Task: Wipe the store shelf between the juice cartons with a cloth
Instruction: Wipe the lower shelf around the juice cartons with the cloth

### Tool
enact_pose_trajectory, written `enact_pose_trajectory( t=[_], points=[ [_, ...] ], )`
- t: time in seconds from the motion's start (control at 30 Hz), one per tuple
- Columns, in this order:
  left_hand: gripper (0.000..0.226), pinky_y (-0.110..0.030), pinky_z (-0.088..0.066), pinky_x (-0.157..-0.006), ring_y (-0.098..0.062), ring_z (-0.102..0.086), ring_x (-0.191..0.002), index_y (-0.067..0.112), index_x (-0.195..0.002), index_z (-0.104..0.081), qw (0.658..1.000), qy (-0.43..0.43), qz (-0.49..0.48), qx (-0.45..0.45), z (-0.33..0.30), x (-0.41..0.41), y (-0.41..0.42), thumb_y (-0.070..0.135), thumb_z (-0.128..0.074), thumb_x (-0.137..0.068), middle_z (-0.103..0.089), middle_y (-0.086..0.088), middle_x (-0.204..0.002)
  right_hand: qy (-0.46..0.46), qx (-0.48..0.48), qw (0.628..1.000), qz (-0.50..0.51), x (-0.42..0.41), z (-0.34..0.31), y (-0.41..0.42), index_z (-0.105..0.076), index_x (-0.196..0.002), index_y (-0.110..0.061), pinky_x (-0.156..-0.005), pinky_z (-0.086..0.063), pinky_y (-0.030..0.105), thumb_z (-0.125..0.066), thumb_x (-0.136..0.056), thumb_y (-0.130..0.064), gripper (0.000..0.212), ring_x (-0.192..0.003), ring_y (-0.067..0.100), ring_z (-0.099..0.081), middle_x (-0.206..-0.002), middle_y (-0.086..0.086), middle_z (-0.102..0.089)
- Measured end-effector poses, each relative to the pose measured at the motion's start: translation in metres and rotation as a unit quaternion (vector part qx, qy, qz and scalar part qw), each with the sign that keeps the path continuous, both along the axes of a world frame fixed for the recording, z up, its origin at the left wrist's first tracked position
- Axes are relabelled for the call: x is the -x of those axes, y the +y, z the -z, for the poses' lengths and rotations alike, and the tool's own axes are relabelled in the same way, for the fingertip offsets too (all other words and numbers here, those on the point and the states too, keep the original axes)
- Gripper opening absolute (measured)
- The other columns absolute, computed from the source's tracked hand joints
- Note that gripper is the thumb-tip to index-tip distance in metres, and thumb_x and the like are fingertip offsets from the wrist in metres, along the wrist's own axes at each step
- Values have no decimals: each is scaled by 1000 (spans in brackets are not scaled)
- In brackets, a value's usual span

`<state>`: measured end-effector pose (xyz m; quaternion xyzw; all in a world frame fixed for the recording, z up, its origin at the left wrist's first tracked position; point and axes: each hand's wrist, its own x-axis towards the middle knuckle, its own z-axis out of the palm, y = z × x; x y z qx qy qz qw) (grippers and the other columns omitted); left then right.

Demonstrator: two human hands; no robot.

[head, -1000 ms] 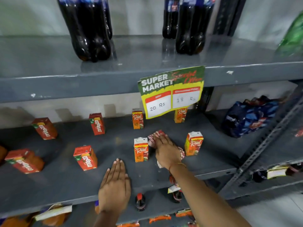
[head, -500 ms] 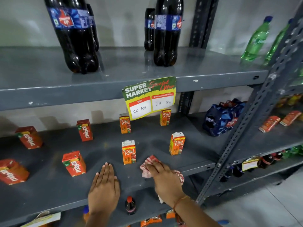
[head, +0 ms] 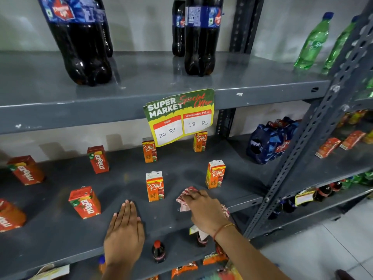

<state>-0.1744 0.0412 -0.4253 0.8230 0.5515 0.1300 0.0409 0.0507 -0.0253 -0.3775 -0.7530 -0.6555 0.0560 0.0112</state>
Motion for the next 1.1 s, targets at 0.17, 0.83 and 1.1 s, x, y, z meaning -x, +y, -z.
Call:
enact_pose_trajectory(
  t=[0.17,0.83,1.1],
  points=[
    [63,-43,-32,-111,-28,-46,-131,-5,-133,-46,1000,5,-1,-7,4,0,1,31,-17,-89,-49,-19,-140,-19,17,1000,15,-15,2,-8,-41,-139,-27,-85,-51,47,-51,-87,-11,55,-134,28,-34,-144,-2,-46],
    [67,-39,-23,-116,-21,-34,-139,2,-141,-35,1000,17,-10,-2,10,2,4,38,-8,-90,-38,-11,-149,-67,33,992,105,-66,-8,-34,-47,-135,-28,-84,-53,42,-48,-90,-18,46,-123,25,-46,-134,-4,-56],
    [62,-39,-28,-112,-24,-45,-132,-1,-134,-46,1000,0,-15,10,3,1,1,32,-19,-90,-50,-14,-141,-121,90,984,91,-69,-39,-55,-64,-110,-24,-84,-51,40,-49,-90,-28,26,-109,27,-60,-115,3,-67]
  ],
)
